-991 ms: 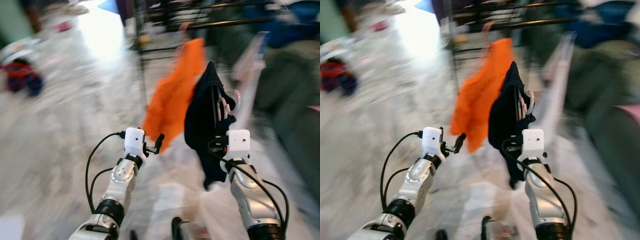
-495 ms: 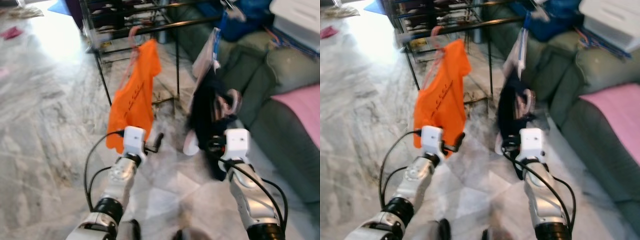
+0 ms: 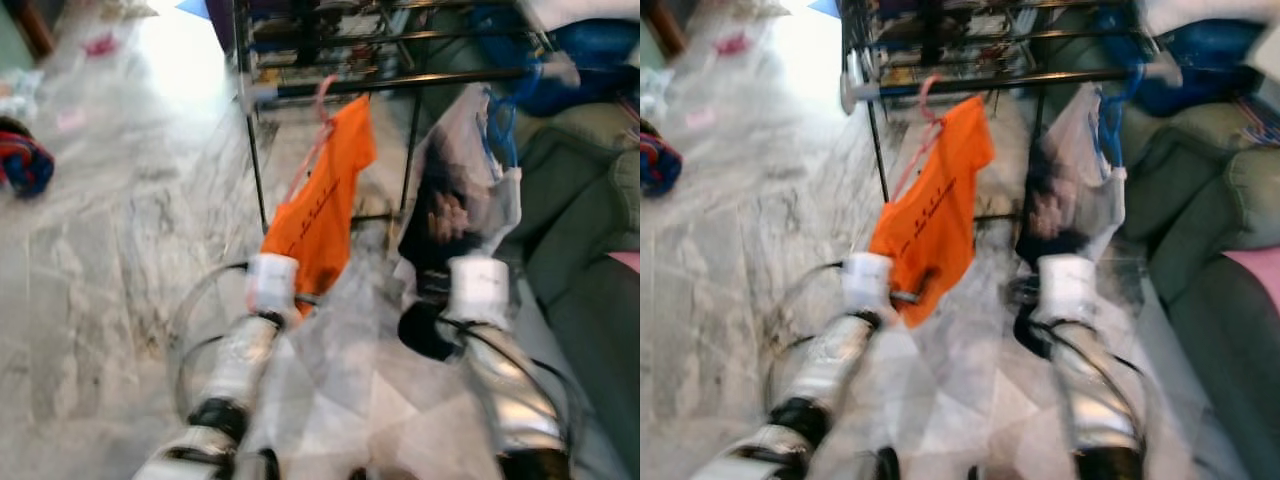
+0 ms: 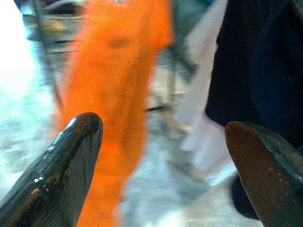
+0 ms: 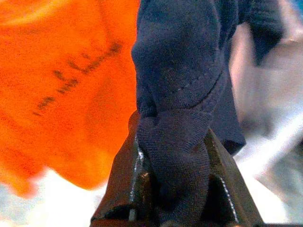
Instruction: Hang hanger
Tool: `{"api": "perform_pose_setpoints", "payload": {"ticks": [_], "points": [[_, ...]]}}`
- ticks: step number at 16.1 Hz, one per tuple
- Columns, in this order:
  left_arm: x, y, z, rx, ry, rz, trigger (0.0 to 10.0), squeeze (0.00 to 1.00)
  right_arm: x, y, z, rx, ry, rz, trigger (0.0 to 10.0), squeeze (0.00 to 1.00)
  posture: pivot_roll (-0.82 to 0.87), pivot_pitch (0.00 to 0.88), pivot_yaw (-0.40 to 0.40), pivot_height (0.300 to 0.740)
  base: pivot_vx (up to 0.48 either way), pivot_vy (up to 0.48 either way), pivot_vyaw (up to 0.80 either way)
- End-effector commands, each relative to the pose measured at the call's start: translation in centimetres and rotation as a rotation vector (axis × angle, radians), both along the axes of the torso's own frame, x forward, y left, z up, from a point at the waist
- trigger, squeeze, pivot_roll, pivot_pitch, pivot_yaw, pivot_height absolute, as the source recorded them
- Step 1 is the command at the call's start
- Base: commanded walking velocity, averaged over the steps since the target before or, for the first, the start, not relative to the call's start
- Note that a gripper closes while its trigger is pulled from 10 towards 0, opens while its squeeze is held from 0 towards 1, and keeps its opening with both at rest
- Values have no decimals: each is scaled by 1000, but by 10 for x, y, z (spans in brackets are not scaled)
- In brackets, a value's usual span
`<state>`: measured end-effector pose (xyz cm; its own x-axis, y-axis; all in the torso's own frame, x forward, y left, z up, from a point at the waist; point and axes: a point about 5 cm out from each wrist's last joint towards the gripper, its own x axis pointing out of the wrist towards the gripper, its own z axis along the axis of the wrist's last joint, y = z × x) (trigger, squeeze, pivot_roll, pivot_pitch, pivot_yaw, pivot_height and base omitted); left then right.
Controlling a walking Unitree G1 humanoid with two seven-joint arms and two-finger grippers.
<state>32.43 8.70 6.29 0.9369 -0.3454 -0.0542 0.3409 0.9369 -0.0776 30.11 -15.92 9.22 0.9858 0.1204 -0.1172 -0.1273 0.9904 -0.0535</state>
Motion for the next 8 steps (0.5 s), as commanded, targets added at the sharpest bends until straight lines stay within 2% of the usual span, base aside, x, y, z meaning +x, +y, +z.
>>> {"api": "perform_pose_setpoints", "payload": {"ticks": [1,2,4,8], "points": [[-3,-10,-2,-11,14,-21,10000,0,0,-7,6,-6,-29,-13,10000,0,-174,207,-3,740,326,0,694],[-3,-10,-2,-14,13,-18,10000,0,0,-7,6,-5,-28,-11,10000,0,-174,207,-3,740,322,0,544],[-3,-9,-3,-18,18,1,10000,0,1,-8,6,0,-25,-23,10000,0,-171,211,-5,740,0,0,0],[-6,-11,-5,-11,19,-38,10000,0,2,-11,6,-16,-32,-83,10000,0,-168,213,-8,740,0,0,0]]}}
